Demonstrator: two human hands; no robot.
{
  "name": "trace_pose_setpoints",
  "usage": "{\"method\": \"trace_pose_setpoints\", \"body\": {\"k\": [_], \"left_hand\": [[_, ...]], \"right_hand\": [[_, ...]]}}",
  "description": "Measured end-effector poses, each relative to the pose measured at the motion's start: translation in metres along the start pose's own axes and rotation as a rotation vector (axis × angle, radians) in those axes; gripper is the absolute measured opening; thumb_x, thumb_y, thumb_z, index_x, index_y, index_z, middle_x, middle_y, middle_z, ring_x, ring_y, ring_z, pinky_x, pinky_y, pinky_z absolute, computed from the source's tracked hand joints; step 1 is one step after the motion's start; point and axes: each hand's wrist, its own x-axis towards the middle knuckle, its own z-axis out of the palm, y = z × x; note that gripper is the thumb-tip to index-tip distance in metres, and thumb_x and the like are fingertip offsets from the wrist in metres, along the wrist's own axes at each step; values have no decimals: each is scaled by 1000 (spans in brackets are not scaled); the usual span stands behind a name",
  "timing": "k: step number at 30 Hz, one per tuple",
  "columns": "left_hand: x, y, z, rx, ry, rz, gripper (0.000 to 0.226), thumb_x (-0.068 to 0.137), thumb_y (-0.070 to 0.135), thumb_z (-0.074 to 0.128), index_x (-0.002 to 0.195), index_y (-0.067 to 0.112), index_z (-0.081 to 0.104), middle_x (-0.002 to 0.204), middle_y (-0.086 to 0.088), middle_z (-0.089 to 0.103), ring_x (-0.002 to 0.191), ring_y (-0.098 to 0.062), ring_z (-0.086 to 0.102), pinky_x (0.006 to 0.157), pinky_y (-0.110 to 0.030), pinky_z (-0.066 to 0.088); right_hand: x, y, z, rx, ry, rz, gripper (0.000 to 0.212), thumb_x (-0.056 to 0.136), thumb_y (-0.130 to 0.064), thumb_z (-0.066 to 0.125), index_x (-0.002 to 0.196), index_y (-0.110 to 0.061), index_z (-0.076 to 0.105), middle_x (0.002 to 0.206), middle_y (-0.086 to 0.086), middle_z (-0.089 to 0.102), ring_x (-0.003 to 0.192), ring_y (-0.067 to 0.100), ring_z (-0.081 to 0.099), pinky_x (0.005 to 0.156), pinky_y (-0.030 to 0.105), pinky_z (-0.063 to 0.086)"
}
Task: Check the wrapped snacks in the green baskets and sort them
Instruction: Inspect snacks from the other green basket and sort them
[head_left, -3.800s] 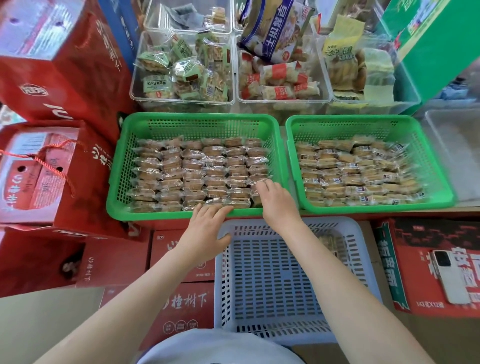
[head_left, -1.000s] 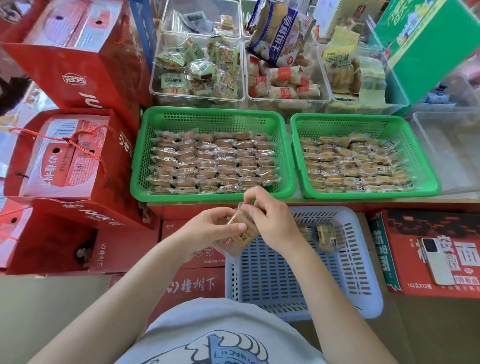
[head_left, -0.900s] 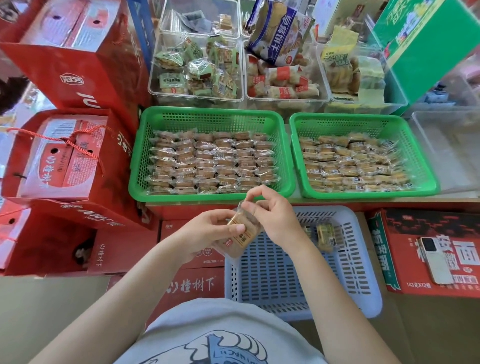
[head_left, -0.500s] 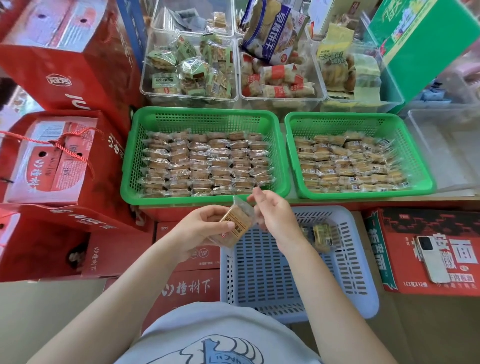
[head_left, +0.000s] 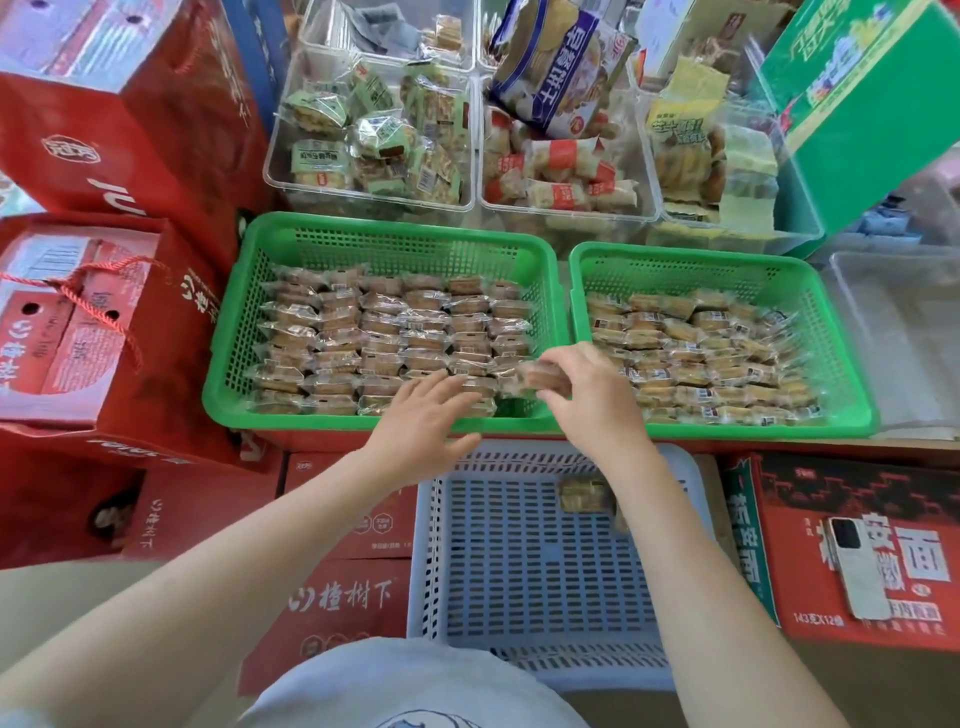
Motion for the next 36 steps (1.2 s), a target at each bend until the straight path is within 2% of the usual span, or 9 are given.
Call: {"method": "trace_pose_setpoints", "body": {"k": [3,7,11,14,18,22,27,33,36], "left_hand": [[14,-7,14,138,-76,16,61,101,65,31,156,40,27,170,5,5,157,-18,-7,126,-51,-4],[16,-16,24,203,-40,-2,71,93,73,11,154,43,29,169,6,11,157,-19,-2,125,-51,-4],[18,-16,28,208,-17,-15,78,88,74,7,153,41,35,168,4,18,157,-22,5,125,-52,0],[18,-15,27,196,-25,-24,80,87,76,7,153,40,35,169,4,17,157,-22,5,125,-51,0],[18,-15,26,192,-26,-28,84,85,78,5,154,40,33,169,4,15,157,-21,3,125,-51,-2],[20,-15,26,209,-33,-17,85,84,79,4,157,41,24,170,2,11,157,-21,0,125,-51,-2],[35,-12,26,228,-75,76,71,95,76,18,158,48,4,170,1,-11,155,-23,-16,125,-51,-7],[54,-5,26,236,-135,90,69,94,76,23,157,47,23,169,4,-15,155,-24,-17,124,-55,-7],[56,-5,25,236,-148,85,69,93,77,25,156,48,25,169,5,-14,156,-24,-14,123,-55,-6]], "right_hand": [[18,-4,8,-150,-165,-74,34,94,-14,66,127,-13,59,118,3,54,113,22,52,91,33,46],[35,-7,28,-204,-280,-97,28,92,-7,67,119,-10,60,115,5,55,112,26,55,91,38,48],[46,1,38,-206,-421,-38,33,94,-31,67,119,-9,61,119,7,53,114,28,55,93,39,45],[51,9,36,-358,-527,-45,41,100,-45,54,123,-13,63,127,8,48,123,28,44,106,46,37],[55,13,43,-434,-398,-115,22,98,-15,58,120,-18,61,114,0,54,114,24,47,104,47,34],[58,16,55,-434,-351,-113,32,90,3,54,104,-24,46,112,-2,64,103,24,48,97,44,33],[69,24,65,-550,-287,-135,30,90,-5,59,115,-19,58,121,5,51,118,28,43,98,44,32],[80,27,58,-599,-418,-192,23,96,-34,61,114,-22,68,120,4,52,122,27,40,103,50,30],[87,32,52,-523,-284,-166,18,97,-22,59,109,-21,72,118,3,54,119,26,41,105,50,32]]}}
